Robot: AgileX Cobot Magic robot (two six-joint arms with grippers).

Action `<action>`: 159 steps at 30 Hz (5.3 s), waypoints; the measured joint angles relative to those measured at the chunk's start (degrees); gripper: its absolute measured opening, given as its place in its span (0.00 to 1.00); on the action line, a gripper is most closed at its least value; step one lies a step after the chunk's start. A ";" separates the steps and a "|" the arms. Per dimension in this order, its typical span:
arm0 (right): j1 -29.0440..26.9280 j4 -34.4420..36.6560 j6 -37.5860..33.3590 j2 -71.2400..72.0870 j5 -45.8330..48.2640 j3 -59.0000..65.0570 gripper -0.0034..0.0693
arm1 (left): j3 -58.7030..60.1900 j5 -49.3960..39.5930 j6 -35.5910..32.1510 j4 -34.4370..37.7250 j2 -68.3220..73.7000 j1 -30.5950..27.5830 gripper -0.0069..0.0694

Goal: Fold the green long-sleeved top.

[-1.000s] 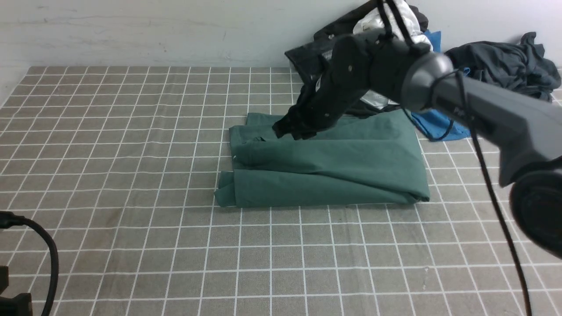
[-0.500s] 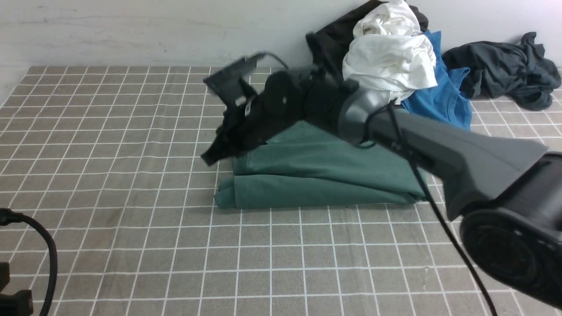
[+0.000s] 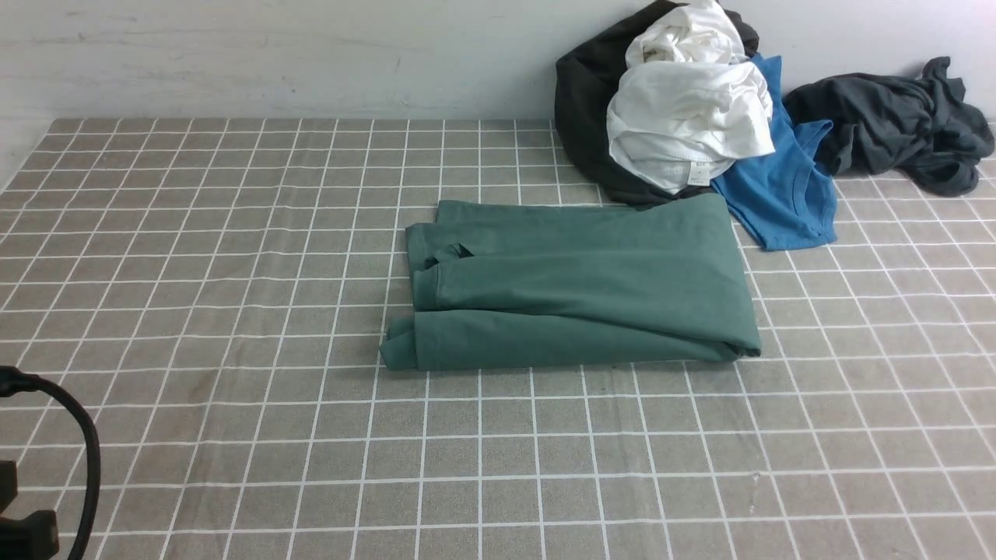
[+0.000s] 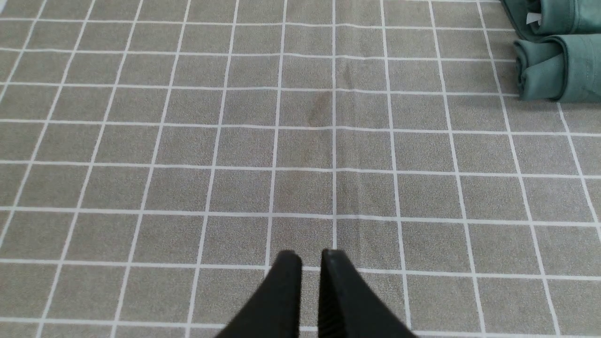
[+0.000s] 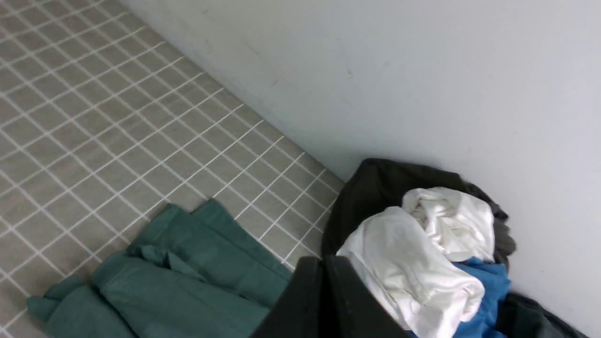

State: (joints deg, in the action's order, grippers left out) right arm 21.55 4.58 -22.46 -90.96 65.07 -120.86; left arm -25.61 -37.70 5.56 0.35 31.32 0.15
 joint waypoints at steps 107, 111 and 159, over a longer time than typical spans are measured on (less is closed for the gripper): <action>-20.18 0.80 11.65 91.51 -44.81 122.31 0.03 | 0.00 -0.19 0.00 0.51 -0.03 0.00 0.15; -20.18 0.80 11.65 91.51 -44.81 122.31 0.03 | 0.00 -0.19 0.00 0.51 -0.03 0.00 0.15; -20.18 1.01 11.65 91.51 -44.49 122.25 0.03 | 26.97 17.06 -7.08 -0.89 -31.90 1.29 0.11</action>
State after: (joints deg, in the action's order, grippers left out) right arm 1.36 5.60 -10.81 0.55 20.58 1.39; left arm 1.36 -20.64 -1.52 -0.54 -0.58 1.44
